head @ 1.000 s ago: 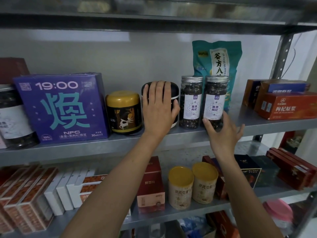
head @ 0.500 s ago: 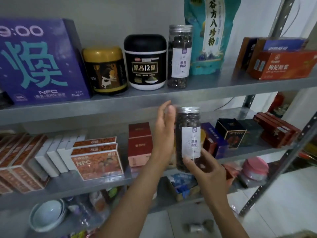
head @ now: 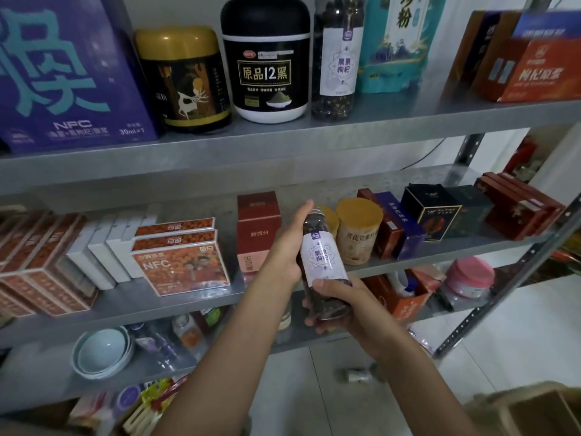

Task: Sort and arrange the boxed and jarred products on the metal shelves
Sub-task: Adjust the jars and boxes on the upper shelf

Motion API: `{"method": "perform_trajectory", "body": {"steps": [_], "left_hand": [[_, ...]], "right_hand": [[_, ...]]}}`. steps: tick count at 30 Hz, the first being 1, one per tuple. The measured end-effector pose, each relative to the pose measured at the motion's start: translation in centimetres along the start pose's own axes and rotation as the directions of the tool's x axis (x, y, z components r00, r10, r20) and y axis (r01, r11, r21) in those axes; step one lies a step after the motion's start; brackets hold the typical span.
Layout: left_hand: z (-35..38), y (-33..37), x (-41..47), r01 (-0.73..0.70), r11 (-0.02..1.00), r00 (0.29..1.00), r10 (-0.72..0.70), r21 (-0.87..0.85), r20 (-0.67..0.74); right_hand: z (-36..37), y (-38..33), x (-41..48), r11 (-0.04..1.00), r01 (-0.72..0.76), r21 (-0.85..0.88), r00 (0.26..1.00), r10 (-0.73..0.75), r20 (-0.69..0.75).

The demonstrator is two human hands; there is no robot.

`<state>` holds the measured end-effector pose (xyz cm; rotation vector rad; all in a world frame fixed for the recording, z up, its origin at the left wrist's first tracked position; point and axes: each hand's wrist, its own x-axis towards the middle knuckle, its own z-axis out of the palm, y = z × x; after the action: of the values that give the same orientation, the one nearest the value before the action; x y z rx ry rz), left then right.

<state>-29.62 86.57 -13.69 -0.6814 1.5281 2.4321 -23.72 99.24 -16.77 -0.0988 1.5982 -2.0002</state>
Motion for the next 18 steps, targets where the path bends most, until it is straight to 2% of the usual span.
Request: {"method": "perform_trajectory", "body": {"steps": [5, 8, 10, 11, 13, 14, 16, 18], "left_hand": [[-1.2, -0.6, 0.9, 0.049, 0.999, 0.998, -0.048, 0.023, -0.032], [-2.3, -1.3, 1.3, 0.074, 0.997, 0.996, -0.072, -0.032, 0.058], [-3.3, -1.8, 1.3, 0.142, 0.966, 0.968, -0.09, -0.216, 0.234], [-3.6, -2.1, 1.1, 0.175, 0.93, 0.946, -0.069, -0.323, 0.316], [-3.8, -2.6, 1.2, 0.178, 0.885, 0.92, 0.006, -0.43, 0.393], [-3.8, -2.7, 1.2, 0.163, 0.882, 0.918, 0.028, -0.441, 0.395], [-3.7, -2.4, 1.6, 0.131, 0.905, 0.941, 0.014, -0.405, 0.337], [-3.8, -1.8, 2.0, 0.071, 0.95, 0.979, -0.007, -0.304, 0.206]], "right_hand": [[0.5, 0.6, 0.2, 0.998, -0.043, 0.048, 0.999, 0.043, 0.017], [0.4, 0.8, -0.1, 0.986, -0.096, 0.138, 0.994, 0.089, 0.059], [0.3, 0.7, -0.4, 0.926, -0.191, 0.327, 0.974, 0.136, 0.183], [0.3, 0.6, -0.6, 0.855, -0.265, 0.446, 0.947, 0.144, 0.287], [0.4, 0.7, -0.8, 0.731, -0.362, 0.578, 0.893, 0.094, 0.44], [0.4, 0.9, -0.7, 0.72, -0.372, 0.586, 0.883, 0.08, 0.463], [0.6, 1.2, -0.5, 0.782, -0.352, 0.515, 0.886, 0.1, 0.453], [0.7, 1.1, -0.5, 0.894, -0.262, 0.363, 0.934, 0.139, 0.33]]}}
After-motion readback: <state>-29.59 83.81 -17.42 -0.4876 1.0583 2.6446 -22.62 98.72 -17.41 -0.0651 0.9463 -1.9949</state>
